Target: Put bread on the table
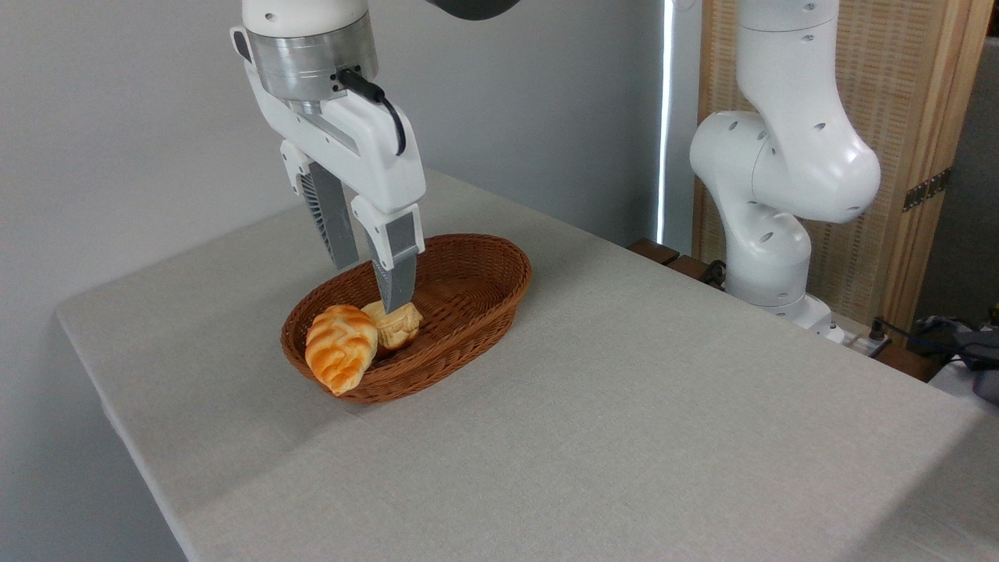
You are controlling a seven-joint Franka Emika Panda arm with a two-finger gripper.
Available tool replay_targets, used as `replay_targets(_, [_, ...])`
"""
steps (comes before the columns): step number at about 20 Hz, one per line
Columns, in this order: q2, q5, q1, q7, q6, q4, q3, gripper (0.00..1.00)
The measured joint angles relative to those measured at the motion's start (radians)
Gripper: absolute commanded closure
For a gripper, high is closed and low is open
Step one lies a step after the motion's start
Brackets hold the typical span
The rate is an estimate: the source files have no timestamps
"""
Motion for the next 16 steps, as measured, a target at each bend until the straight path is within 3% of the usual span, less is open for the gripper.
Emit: replay_targets(16, [-0.021, -0.008, 0.0, 0.044, -0.03, 0.006, 0.005, 0.0])
